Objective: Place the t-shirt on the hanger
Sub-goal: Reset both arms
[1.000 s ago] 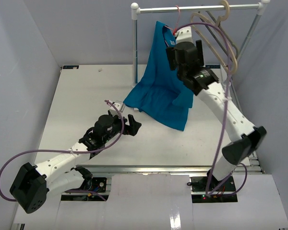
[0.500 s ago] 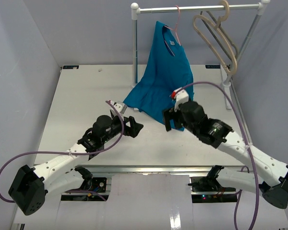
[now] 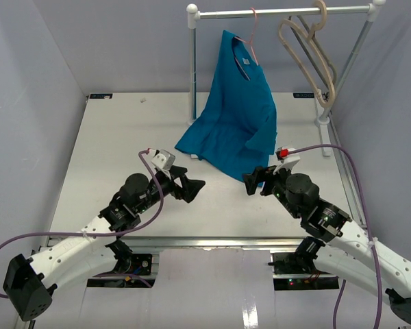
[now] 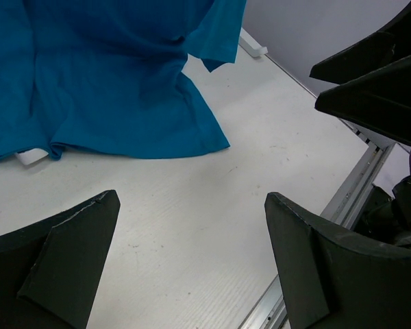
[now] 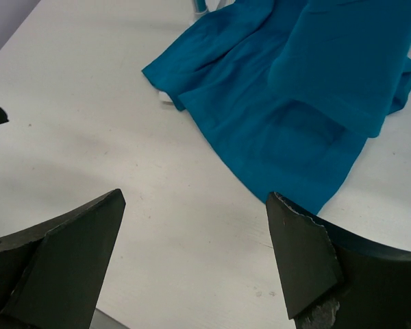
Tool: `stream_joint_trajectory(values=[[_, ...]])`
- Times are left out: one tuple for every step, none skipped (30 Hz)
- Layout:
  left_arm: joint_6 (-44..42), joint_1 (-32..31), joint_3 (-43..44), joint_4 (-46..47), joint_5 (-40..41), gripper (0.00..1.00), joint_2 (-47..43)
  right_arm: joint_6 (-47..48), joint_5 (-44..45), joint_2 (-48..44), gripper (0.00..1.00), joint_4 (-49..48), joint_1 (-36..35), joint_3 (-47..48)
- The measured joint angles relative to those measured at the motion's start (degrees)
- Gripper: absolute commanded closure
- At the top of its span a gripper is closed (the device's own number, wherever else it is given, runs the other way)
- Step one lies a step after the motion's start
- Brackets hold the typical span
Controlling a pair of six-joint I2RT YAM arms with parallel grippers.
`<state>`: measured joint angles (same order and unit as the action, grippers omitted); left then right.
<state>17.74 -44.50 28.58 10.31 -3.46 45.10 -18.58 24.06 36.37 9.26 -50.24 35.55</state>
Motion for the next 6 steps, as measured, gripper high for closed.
stream_joint_trajectory(values=[[-0.1, -0.1, -0.1, 0.0, 0.1, 0.02, -0.4, -0.2, 0.8, -0.4, 0.10, 0.1, 0.0, 0.0], [-0.1, -0.3, -0.1, 0.0, 0.2, 0.02, -0.8, -0.3, 1.6, -1.0, 0.10, 0.2, 0.0, -0.1], [-0.2, -0.3, -0.1, 0.0, 0.3, 0.02, -1.0, -0.4, 2.1, -1.7, 0.10, 0.2, 0.0, -0.3], [-0.3, -0.4, -0.1, 0.0, 0.4, 0.02, -1.1, -0.3, 2.6, -2.6, 0.10, 0.2, 0.0, -0.5], [-0.3, -0.4, -0.1, 0.0, 0.5, 0.02, -1.1, -0.3, 3.1, -3.6, 0.10, 0.1, 0.0, -0.8], [-0.3, -0.5, -0.1, 0.0, 0.6, 0.02, -1.1, -0.3, 3.5, -4.7, 0.10, 0.1, 0.0, -1.1]])
